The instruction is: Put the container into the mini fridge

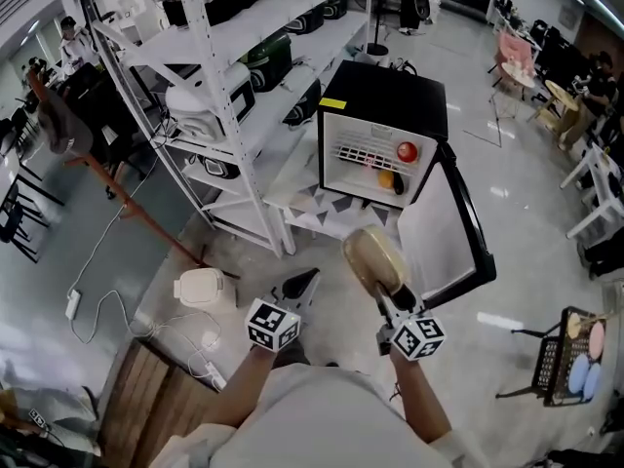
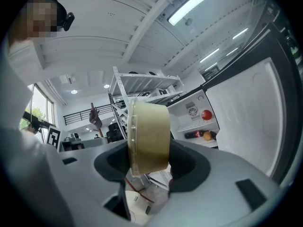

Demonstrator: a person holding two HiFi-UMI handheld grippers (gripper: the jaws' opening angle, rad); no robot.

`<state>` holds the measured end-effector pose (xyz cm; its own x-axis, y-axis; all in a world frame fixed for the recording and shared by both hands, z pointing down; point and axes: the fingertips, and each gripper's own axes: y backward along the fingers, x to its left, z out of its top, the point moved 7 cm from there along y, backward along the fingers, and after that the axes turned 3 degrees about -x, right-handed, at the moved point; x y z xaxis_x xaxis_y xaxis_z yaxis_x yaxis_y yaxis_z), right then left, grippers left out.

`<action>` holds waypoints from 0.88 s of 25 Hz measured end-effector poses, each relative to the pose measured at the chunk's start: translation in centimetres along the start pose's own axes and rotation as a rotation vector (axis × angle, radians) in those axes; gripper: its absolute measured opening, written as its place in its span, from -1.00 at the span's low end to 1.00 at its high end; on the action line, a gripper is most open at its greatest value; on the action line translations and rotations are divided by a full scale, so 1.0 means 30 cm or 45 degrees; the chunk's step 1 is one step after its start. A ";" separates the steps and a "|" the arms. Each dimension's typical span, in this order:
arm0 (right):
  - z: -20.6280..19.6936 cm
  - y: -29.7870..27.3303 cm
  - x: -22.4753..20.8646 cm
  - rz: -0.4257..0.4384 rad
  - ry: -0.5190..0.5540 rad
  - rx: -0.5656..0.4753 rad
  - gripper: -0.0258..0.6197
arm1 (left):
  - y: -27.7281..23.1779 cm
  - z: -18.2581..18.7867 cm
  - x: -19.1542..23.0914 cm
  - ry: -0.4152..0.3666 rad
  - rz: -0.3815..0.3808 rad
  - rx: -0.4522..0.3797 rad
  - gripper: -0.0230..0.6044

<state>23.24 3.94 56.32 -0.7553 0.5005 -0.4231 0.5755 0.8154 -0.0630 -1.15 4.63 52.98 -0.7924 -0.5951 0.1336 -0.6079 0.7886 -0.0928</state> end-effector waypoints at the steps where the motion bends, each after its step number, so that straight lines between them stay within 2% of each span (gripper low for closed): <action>1: 0.002 -0.016 -0.006 -0.007 0.003 -0.001 -0.23 | -0.014 0.003 0.017 0.000 -0.006 -0.004 -0.92; 8: 0.006 -0.167 -0.039 -0.078 0.002 -0.028 -0.23 | -0.139 0.026 0.186 -0.004 -0.083 -0.023 -0.92; 22: 0.018 -0.559 -0.011 -0.184 -0.008 -0.031 -0.23 | -0.350 0.063 0.598 0.005 -0.235 0.005 -0.92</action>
<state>14.00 -10.04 57.02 -0.8278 0.3758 -0.4166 0.4532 0.8855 -0.1018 -9.09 -14.61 54.50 -0.6670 -0.7293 0.1527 -0.7434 0.6651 -0.0704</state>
